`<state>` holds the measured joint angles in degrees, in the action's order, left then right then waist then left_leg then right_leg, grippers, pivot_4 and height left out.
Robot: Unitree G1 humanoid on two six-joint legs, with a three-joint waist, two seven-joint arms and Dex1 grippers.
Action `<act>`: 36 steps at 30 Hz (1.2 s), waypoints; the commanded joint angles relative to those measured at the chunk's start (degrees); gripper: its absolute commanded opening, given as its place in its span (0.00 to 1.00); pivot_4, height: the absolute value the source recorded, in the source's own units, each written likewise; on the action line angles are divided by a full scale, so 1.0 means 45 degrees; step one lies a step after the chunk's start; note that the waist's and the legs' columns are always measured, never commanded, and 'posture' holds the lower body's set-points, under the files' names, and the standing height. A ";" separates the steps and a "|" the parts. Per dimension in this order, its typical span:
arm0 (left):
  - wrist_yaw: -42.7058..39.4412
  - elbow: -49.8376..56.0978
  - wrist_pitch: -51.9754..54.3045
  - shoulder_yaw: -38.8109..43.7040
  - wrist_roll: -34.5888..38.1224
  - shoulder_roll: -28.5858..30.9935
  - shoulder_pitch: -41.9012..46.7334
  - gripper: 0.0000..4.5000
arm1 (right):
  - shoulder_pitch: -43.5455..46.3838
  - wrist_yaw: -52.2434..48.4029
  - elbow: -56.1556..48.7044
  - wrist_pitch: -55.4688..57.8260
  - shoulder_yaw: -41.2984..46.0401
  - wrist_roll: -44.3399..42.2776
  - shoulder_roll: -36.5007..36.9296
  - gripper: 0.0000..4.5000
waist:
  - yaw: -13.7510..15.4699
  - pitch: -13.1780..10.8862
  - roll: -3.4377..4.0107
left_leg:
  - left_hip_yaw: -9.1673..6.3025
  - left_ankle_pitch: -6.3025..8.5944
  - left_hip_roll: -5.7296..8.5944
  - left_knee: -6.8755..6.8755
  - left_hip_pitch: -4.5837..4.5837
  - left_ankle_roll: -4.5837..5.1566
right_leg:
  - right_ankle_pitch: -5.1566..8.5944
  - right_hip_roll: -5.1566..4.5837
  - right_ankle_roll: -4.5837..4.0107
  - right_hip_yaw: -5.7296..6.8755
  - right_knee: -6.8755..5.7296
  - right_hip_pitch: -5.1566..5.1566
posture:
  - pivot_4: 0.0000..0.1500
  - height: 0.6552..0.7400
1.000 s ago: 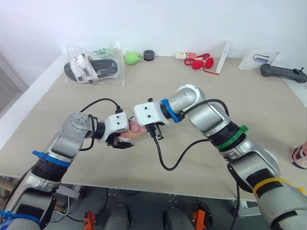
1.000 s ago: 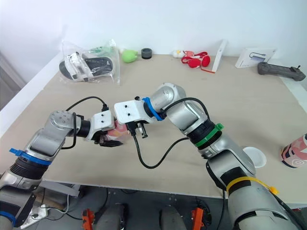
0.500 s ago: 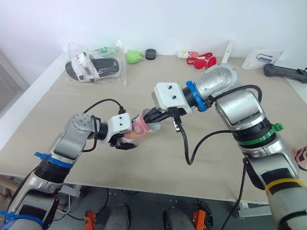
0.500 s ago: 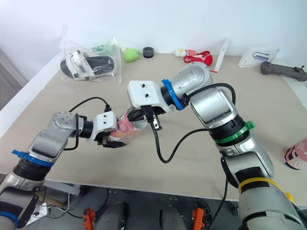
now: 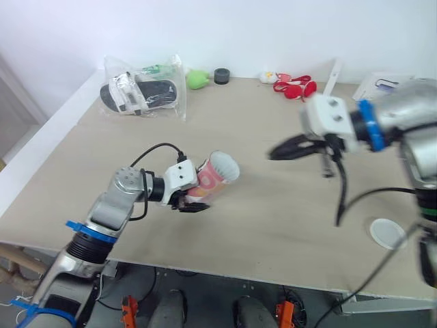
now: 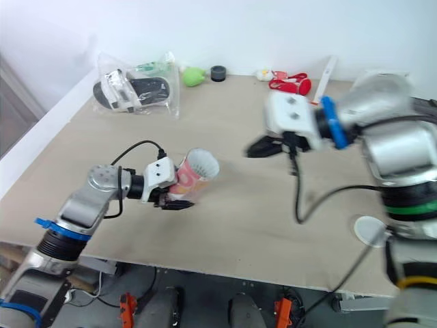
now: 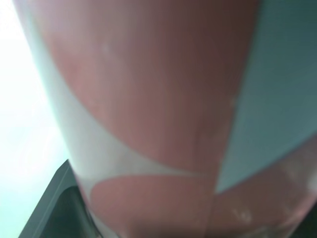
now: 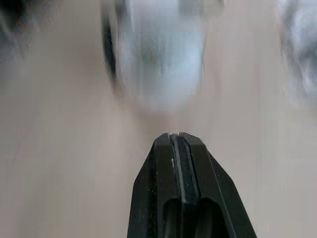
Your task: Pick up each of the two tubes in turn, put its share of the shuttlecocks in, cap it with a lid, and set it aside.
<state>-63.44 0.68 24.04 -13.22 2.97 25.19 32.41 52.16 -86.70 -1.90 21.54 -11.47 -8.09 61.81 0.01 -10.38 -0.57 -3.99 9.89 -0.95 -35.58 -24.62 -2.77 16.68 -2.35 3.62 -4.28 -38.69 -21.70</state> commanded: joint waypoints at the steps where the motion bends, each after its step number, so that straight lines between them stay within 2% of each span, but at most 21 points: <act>1: 0.0852 0.0130 -0.0948 0.0453 0.1317 -0.1537 -0.0388 0.70 | -0.0893 -0.0578 0.1873 -0.2209 -0.0107 0.1480 0.1735 0.28 | -0.0021 -0.0028 -0.0006 | 0.0002 0.0000 0.0012 -0.0003 -0.0008 0.0000 | 0.0003 -0.0016 0.0011 0.0001 0.0009 -0.0009 | 1.00 1.00; 2: 0.1055 0.0115 -0.1138 0.0604 0.1575 -0.1895 -0.0503 0.70 | -0.1103 -0.0696 0.2272 -0.2539 -0.0090 0.1574 0.1970 0.37 | -0.0038 -0.0038 0.0000 | 0.0019 0.0002 0.0020 -0.0001 -0.0034 0.0001 | 0.0003 -0.0030 0.0019 -0.0013 0.0016 -0.0035 | 1.00 1.00; 3: 0.1171 0.0104 -0.1486 0.0637 0.1769 -0.2237 -0.0703 0.70 | -0.1458 -0.0864 0.2608 -0.2783 -0.0086 0.1649 0.2260 0.50 | -0.0134 -0.0048 0.0008 | 0.0020 0.0002 0.0021 0.0002 -0.0050 0.0001 | 0.0001 -0.0030 0.0019 -0.0015 0.0017 -0.0056 | 1.00 1.00; 5: 0.1448 0.0007 -0.2145 0.0613 0.1940 -0.2745 -0.1062 0.70 | -0.2050 -0.1115 0.3115 -0.3147 -0.0085 0.1795 0.2711 0.68 | -0.0321 -0.0067 0.0008 | 0.0017 0.0001 0.0014 0.0004 -0.0091 0.0001 | -0.0010 -0.0017 0.0004 -0.0018 -0.0011 -0.0118 | 1.00 1.00; 7: 0.1781 -0.0281 -0.2931 0.0529 0.1920 -0.3139 -0.1372 0.70 | -0.2453 -0.1158 0.3691 -0.3489 -0.0130 0.2079 0.3078 0.77 | -0.0362 -0.0070 0.0023 | 0.0014 0.0001 0.0001 0.0027 -0.0077 0.0002 | -0.0007 -0.0001 -0.0034 -0.0014 -0.0053 -0.0139 | 1.00 1.00; 10: 0.2164 -0.1268 -0.4321 0.0346 0.1761 -0.3758 -0.2026 0.70 | -0.2961 -0.1231 0.4962 -0.3864 -0.0189 0.2368 0.3452 0.99 | -0.0349 -0.0074 0.0045 | 0.0016 0.0000 0.0006 0.0029 -0.0070 0.0001 | -0.0005 -0.0006 -0.0036 -0.0015 -0.0055 -0.0134 | 1.00 1.00; 21: 0.2508 -0.3723 -0.6921 -0.0047 0.1307 -0.4194 -0.2477 0.70 | -0.2632 -0.1253 0.7783 -0.4459 -0.0634 0.3445 0.2757 0.99 | -0.0392 -0.0081 0.0057 | 0.0041 -0.0037 0.0022 0.0013 0.0063 -0.0039 | -0.0015 -0.0013 0.0011 -0.0050 -0.0056 0.0008 | 1.00 1.00; 36: 0.2826 -0.4817 -0.7781 0.0180 0.1451 -0.4351 -0.2524 0.70 | -0.1642 -0.0546 1.0755 -0.5054 -0.1254 0.4914 0.1132 0.99 | -0.0453 -0.0070 0.0073 | 0.0031 -0.0045 0.0030 0.0010 0.0125 -0.0053 | -0.0023 -0.0014 0.0019 -0.0051 -0.0054 0.0089 | 1.00 1.00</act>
<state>-51.42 -19.10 -10.97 -12.54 10.00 5.37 21.80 43.89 -88.68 45.57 -0.70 -17.33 13.30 67.00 -2.03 -10.69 -0.24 -3.86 9.68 -0.82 -35.53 -24.03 -3.01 16.58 -2.41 3.71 -4.50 -38.93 -21.28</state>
